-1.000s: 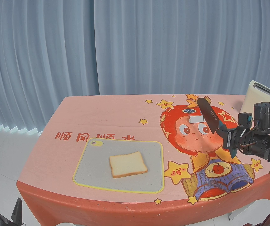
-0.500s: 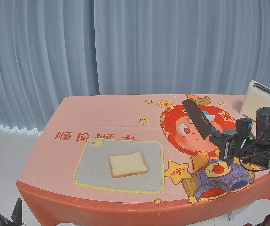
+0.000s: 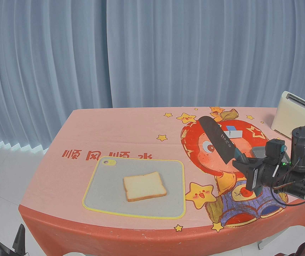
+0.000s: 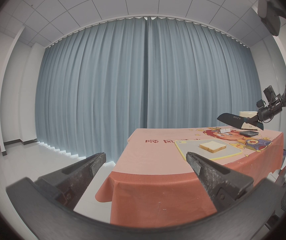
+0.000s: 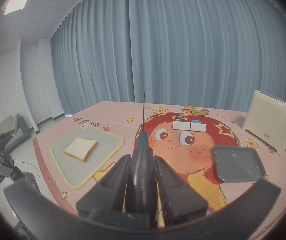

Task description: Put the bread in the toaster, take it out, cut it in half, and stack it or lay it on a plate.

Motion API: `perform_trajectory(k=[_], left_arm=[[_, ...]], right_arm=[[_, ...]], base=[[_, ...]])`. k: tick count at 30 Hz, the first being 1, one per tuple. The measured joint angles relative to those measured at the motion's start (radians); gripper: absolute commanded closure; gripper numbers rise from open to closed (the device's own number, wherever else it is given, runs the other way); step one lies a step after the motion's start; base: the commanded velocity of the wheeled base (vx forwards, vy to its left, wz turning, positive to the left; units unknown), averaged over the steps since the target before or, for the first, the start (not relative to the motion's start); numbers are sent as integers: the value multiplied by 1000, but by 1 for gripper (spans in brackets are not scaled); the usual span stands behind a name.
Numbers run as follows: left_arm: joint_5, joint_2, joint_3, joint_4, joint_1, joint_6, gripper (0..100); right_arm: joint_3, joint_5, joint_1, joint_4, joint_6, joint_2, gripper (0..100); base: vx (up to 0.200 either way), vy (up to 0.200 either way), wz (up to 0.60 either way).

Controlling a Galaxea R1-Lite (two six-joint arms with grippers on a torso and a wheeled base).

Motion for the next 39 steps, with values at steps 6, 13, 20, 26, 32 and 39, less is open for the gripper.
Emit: perform_trajectory(k=[6,13,20,26,32,39], left_arm=[[0,0,0,0,0,0,0],[0,0,0,0,0,0,0],[0,0,0,0,0,0,0],[0,0,0,0,0,0,0],[0,0,0,0,0,0,0],[-2,0,0,0,0,1,0]], right_arm=[[10,-3,20,-1,-1,-2,100],[20,-4,50,-4,1,-5,100],[-3,9,64,5,-4,-18,100],[-80,19,79,81,-5,-10,100],[-170,21,157,211,-6,3,100],[-201,23,257,236,-15,9,100]], base=[[0,0,0],[0,0,0],[0,0,0],[0,0,0],[0,0,0],[0,0,0]])
